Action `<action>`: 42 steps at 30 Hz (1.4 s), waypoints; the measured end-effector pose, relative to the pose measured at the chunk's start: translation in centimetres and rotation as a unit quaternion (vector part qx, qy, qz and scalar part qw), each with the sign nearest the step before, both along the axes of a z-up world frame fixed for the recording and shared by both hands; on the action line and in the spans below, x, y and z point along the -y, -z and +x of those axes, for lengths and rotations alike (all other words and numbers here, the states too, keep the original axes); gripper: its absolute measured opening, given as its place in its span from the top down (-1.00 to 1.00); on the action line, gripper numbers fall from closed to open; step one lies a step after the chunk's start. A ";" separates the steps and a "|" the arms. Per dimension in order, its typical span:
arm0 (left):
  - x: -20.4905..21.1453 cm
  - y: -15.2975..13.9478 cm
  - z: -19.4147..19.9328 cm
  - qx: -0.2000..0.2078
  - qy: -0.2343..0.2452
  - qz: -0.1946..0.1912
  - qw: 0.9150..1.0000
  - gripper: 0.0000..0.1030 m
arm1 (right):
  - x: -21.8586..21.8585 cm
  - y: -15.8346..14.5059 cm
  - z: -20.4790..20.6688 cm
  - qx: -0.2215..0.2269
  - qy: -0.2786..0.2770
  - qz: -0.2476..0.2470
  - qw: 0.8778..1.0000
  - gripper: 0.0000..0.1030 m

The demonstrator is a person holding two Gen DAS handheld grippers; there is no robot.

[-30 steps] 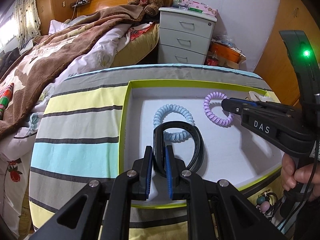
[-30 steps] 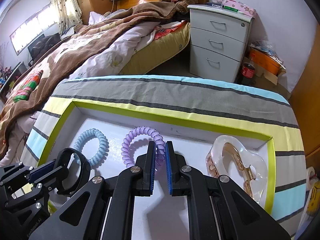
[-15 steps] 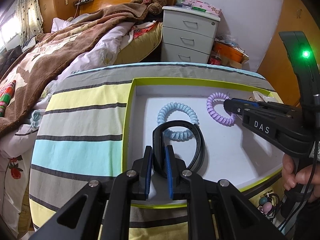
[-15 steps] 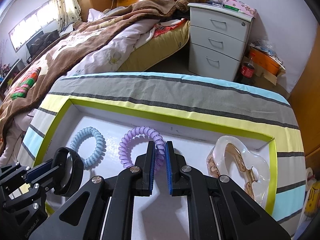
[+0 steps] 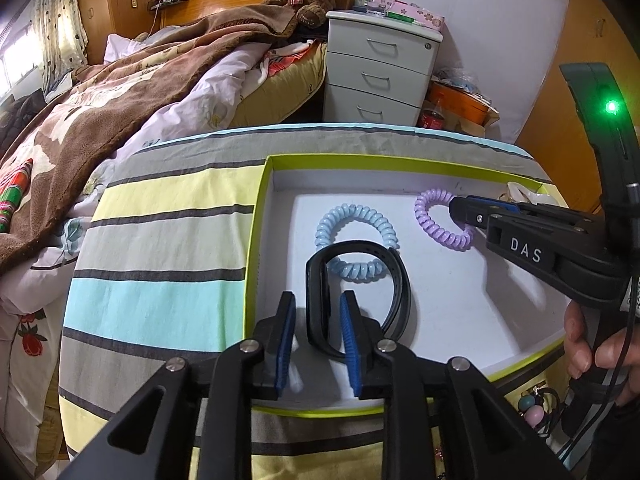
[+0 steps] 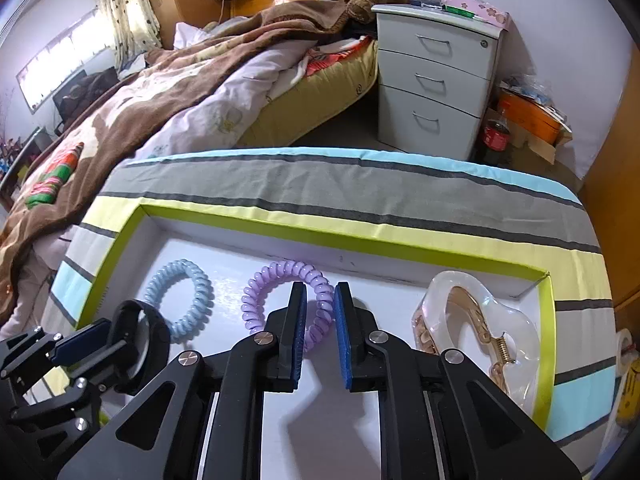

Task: Organize jewelry
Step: 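Carry both items into the green box and open both tools, then withdraw both tools from the box and move the right tool to the jewelry pile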

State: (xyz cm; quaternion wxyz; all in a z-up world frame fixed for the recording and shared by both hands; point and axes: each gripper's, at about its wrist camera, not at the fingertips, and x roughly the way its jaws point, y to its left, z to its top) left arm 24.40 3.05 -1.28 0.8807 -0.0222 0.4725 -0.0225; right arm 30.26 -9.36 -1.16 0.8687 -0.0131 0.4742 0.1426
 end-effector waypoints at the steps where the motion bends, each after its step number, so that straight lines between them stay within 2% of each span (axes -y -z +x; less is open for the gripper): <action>1: 0.1 -0.1 -0.1 0.001 0.000 -0.001 1.000 0.43 | -0.1 -0.1 -0.1 0.002 -0.001 0.000 1.000 0.70; 8: 0.0 -0.4 -0.4 0.003 0.000 -0.008 1.000 0.29 | 0.0 -0.9 -0.9 0.015 -0.002 0.005 1.000 0.47; 14: 0.0 -1.2 -1.1 0.013 0.001 -0.013 1.000 0.09 | 0.6 -2.2 -2.2 0.026 0.004 0.022 0.999 0.45; 19: -0.1 -2.3 -2.3 0.026 0.000 -0.016 1.000 0.06 | 1.2 -3.5 -4.3 0.045 0.004 0.036 0.998 0.45; 28: -0.6 -3.6 -5.7 0.045 -0.002 -0.042 0.998 -0.12 | 3.6 -4.6 -9.5 0.067 0.009 0.057 0.996 0.42; 32: -0.9 -3.5 -7.6 0.056 -0.003 -0.061 0.997 -0.24 | 5.0 -4.3 -11.9 0.071 0.016 0.071 0.995 0.31; 39: -1.8 -2.7 -10.4 0.060 -0.006 -0.095 0.994 -0.27 | 7.3 -2.6 -15.0 0.057 0.038 0.082 0.994 0.30; 42: -1.9 -2.2 -11.3 0.055 -0.005 -0.100 0.993 -0.33 | 7.7 -1.6 -16.0 0.040 0.034 0.102 0.993 0.30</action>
